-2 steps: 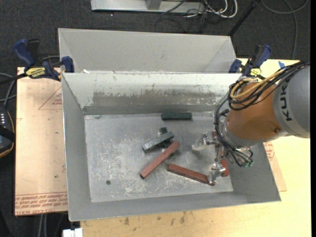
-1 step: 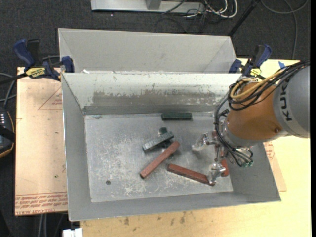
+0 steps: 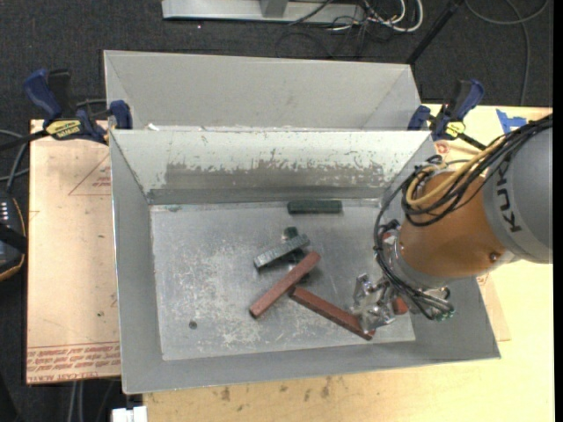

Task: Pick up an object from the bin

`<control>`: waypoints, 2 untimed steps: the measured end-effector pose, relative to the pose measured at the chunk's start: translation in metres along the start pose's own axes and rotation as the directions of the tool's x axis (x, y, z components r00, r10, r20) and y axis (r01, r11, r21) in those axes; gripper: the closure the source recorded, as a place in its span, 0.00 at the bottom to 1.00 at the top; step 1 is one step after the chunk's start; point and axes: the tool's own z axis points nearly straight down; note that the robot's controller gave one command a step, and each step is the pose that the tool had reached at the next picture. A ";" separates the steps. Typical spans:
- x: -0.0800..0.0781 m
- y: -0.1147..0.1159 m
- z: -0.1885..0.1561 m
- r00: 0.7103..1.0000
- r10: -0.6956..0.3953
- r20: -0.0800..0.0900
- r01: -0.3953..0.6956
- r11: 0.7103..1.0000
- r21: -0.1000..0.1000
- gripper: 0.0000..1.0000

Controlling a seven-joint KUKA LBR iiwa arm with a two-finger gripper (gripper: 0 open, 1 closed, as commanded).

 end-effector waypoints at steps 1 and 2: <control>-0.006 0.005 0.001 1.000 -0.004 0.020 0.004 1.000 -0.003 0.00; -0.001 0.003 0.000 1.000 -0.002 0.003 0.002 1.000 -0.004 1.00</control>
Offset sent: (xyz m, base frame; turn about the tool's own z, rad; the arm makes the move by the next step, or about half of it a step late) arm 0.0000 0.0000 0.0000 0.0000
